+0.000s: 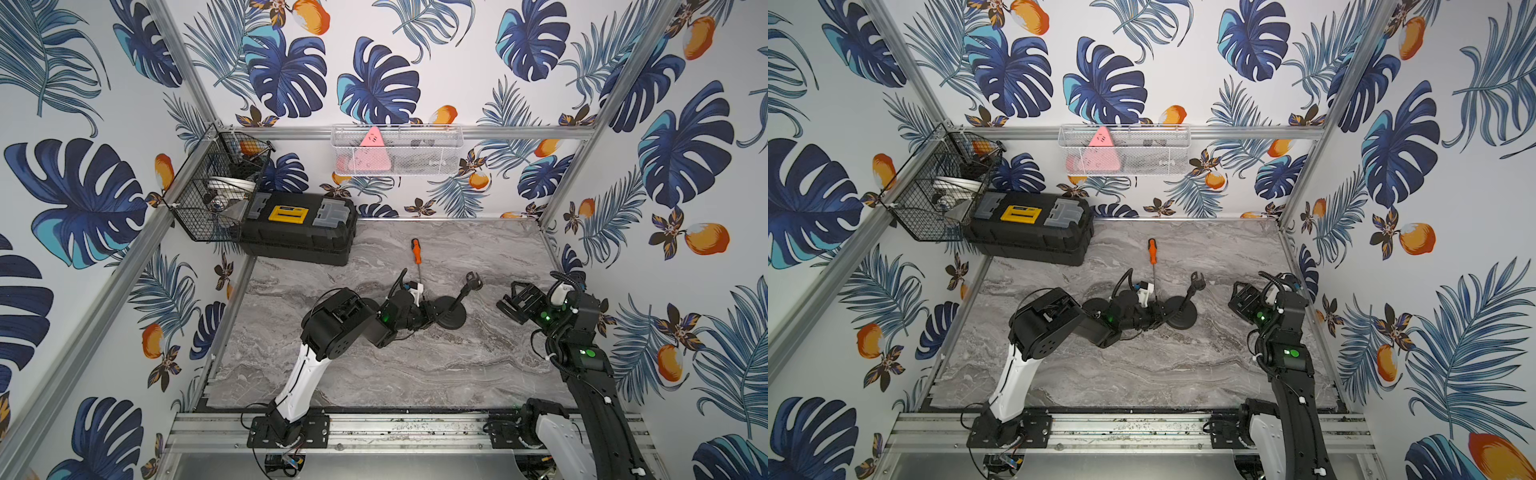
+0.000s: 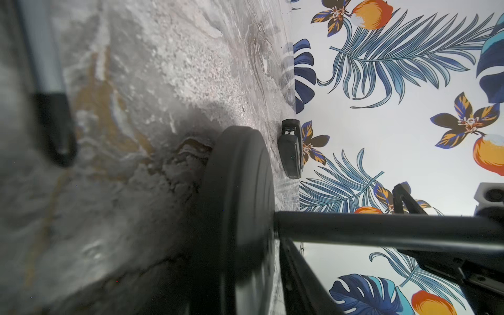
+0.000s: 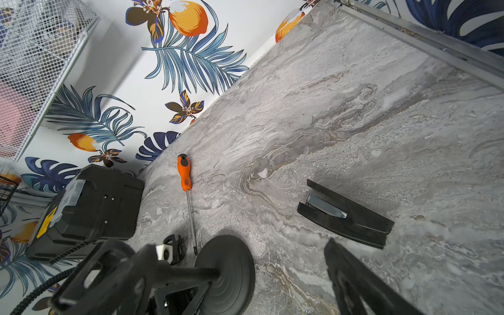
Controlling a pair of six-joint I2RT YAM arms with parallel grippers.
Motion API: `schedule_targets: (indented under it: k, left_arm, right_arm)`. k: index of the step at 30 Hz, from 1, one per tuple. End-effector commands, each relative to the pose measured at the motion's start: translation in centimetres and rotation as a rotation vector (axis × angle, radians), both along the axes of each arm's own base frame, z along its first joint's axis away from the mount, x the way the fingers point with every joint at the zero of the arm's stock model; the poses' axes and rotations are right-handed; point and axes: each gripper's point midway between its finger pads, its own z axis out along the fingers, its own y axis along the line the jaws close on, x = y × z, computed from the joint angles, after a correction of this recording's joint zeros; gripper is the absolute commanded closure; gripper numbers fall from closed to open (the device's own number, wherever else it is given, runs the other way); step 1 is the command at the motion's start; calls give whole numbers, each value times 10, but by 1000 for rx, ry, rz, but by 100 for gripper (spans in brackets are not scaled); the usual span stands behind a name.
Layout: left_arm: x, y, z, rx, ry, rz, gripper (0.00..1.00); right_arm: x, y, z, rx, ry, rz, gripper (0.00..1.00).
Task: Assemble a microphone stand
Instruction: Place the microphone stand at the center of the board.
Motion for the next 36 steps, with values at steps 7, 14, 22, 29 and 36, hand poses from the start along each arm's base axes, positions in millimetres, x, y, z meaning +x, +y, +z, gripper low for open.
schedule_targets:
  k: [7, 14, 22, 29, 36]
  left_arm:
    - [-19, 32, -38, 241, 86, 4, 39]
    - [-34, 56, -43, 330, 86, 0, 30]
    - [-49, 80, -33, 367, 65, -7, 25]
    - [-53, 128, -4, 444, -42, 36, 25]
    - [-59, 160, 45, 560, -199, 67, 24]
  right_arm:
    - [-1, 1, -5, 22, 14, 2, 0]
    - [0, 2, -15, 31, 37, 10, 0]
    - [-4, 9, -28, 47, 75, 43, 0]
    - [-8, 39, -79, 156, 188, 152, 13]
    - [-21, 85, -118, 101, 313, 280, 29]
